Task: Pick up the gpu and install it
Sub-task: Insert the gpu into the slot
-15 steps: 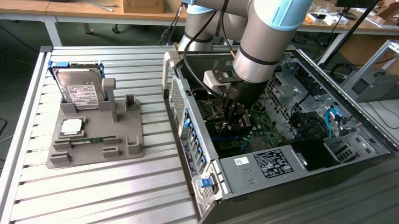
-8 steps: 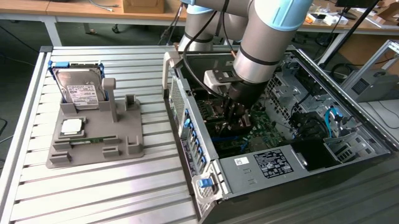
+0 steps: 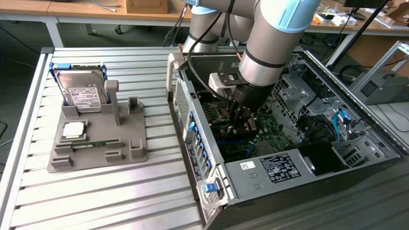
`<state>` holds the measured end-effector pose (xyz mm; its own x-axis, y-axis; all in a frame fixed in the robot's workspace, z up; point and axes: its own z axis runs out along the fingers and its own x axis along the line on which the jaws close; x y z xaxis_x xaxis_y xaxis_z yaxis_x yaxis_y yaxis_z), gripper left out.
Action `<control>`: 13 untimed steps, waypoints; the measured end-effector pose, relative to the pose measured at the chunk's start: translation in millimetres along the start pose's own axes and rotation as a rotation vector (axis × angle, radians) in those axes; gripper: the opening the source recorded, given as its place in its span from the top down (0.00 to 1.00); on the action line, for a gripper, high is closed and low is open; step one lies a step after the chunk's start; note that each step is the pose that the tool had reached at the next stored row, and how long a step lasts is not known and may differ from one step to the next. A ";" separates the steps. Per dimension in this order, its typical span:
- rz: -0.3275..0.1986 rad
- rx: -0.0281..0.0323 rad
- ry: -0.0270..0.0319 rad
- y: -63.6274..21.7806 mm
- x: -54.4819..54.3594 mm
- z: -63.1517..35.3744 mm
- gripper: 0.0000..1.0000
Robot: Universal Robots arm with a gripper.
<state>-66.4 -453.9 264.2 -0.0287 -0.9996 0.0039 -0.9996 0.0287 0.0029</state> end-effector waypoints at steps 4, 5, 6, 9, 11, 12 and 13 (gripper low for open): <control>0.001 0.0000 -0.0087 0.0 0.6 0.2 0.73; 0.001 -0.0001 -0.0086 0.0 1.2 0.1 0.73; 0.001 -0.0001 -0.0087 -0.2 1.8 0.2 0.73; 0.001 -0.0002 -0.0090 -4.7 2.7 0.5 0.73; 0.001 -0.0004 -0.0087 -7.2 2.8 0.6 0.73; 0.001 -0.0004 -0.0086 -7.2 2.8 0.6 0.73; 0.001 -0.0004 -0.0086 -7.3 2.7 0.8 0.73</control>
<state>-59.2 -456.8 263.4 -0.0298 -0.9995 -0.0047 -0.9995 0.0298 0.0033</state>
